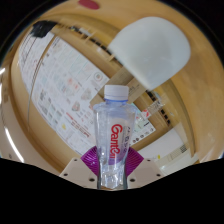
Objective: Pour water
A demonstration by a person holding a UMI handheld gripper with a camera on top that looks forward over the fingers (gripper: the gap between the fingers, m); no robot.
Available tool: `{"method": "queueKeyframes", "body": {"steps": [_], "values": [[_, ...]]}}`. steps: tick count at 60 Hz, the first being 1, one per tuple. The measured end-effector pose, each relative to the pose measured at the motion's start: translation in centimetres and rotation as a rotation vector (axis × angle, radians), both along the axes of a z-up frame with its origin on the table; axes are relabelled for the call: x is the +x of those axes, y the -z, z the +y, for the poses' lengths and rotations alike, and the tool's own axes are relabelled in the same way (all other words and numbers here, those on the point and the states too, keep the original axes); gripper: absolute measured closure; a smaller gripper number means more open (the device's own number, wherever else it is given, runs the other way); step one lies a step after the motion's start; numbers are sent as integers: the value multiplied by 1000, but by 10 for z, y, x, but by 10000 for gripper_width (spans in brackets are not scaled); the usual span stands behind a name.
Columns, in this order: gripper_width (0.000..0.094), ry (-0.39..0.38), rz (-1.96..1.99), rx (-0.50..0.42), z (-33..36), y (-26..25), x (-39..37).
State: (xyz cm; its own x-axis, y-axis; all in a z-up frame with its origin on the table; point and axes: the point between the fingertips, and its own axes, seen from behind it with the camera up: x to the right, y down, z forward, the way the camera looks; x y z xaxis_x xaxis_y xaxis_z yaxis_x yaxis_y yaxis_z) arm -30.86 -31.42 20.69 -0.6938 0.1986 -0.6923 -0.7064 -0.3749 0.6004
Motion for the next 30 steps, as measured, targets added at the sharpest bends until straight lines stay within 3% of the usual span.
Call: {"method": "queueKeyframes", "body": {"steps": [4,13,20,25,30], "values": [[656,-3,35,-31,3,16,8],[658,-57,10,-9,-1,15,3],[655,-71,-146,30,-5,-12,3],[656,-43,-455,77,0,-51,0],[654,42,-793,132,-2,-73,14]]}}
